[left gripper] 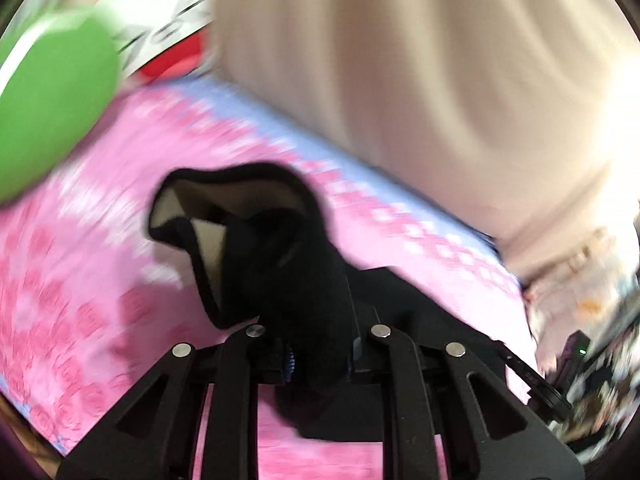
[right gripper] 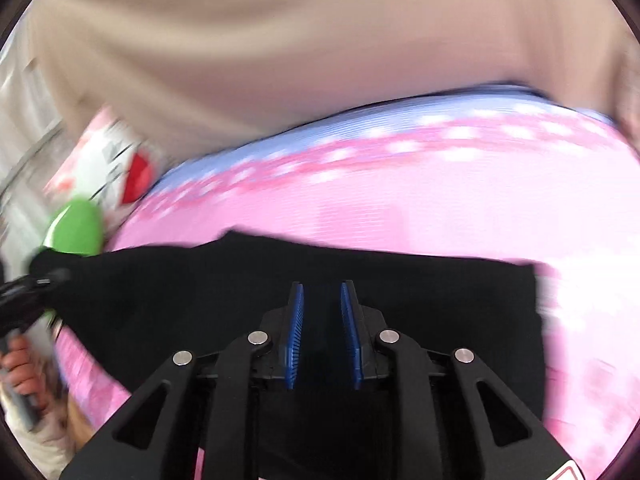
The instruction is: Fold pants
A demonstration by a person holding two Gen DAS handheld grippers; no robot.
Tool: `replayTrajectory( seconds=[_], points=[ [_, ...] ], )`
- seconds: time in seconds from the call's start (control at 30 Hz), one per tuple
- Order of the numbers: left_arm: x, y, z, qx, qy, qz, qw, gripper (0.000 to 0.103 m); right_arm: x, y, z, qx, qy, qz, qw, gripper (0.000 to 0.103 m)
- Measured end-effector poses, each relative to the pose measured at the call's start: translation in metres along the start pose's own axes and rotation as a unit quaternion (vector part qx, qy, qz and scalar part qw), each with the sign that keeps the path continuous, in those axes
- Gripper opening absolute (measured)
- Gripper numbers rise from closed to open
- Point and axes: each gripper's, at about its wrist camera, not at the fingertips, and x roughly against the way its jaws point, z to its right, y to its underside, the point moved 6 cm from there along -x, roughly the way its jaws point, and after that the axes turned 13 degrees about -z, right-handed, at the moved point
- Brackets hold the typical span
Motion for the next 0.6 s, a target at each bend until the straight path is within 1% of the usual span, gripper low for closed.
replayTrajectory(
  seconds=[0.03,0.07,0.1,0.13,0.2,0.23,0.3,0.33,0.37,0.43,0.47,0.5,0.53,0.57,0.6],
  points=[
    [0.001,-0.002,0.012,-0.012,0.004,0.003,0.9999,0.016,0.014,0.002,0.030,-0.028,0.013,0.011,0.999,0.020],
    [0.000,-0.004,0.026,-0.024,0.008,0.004,0.9997,0.016,0.024,0.004,0.053,-0.049,0.021,0.019,0.998,0.022],
    [-0.002,-0.005,0.038,-0.031,0.014,0.003,0.9994,0.016,0.031,0.003,0.070,-0.062,0.021,0.023,0.998,0.025],
    [-0.005,-0.006,0.043,-0.033,0.016,0.002,0.9993,0.016,0.035,0.002,0.096,-0.080,0.018,0.024,0.996,0.031],
    [-0.012,-0.008,0.048,-0.030,0.012,-0.003,0.9995,0.016,0.034,-0.002,0.127,-0.093,0.026,0.013,0.995,0.032],
    [-0.014,-0.008,0.046,-0.027,0.006,-0.004,0.9996,0.016,0.027,-0.005,0.141,-0.087,0.016,-0.004,0.996,0.032],
    [-0.017,-0.008,0.042,-0.016,-0.007,-0.004,0.9998,0.016,0.013,-0.009,0.152,-0.081,-0.015,-0.030,0.996,0.032],
    [-0.019,-0.010,0.038,-0.011,-0.011,-0.003,0.9999,0.016,-0.002,-0.012,0.152,-0.074,-0.049,-0.056,0.995,0.032],
    [-0.017,-0.007,0.032,-0.002,-0.019,0.000,0.9998,0.016,-0.016,-0.013,0.153,-0.073,-0.069,-0.073,0.992,0.032],
    [-0.016,-0.005,0.019,0.016,-0.033,0.001,0.9993,0.016,-0.039,-0.018,0.152,-0.063,-0.091,-0.099,0.989,0.024],
    [-0.016,-0.004,0.012,0.025,-0.038,0.001,0.9990,0.016,-0.038,-0.023,0.150,-0.056,-0.085,-0.093,0.991,0.019],
    [-0.016,-0.002,0.005,0.034,-0.049,0.000,0.9982,0.016,-0.034,-0.030,0.143,-0.042,-0.078,-0.085,0.992,0.009],
    [-0.017,-0.001,-0.002,0.040,-0.056,-0.002,0.9976,0.016,-0.024,-0.042,0.137,-0.020,-0.074,-0.060,0.995,0.000],
    [-0.018,0.001,-0.007,0.046,-0.062,-0.003,0.9970,0.016,-0.022,-0.050,0.135,-0.010,-0.068,-0.050,0.996,0.000],
    [-0.020,0.002,-0.014,0.053,-0.068,-0.007,0.9963,0.016,-0.030,-0.056,0.138,-0.006,-0.044,-0.061,0.997,0.000]
  ],
)
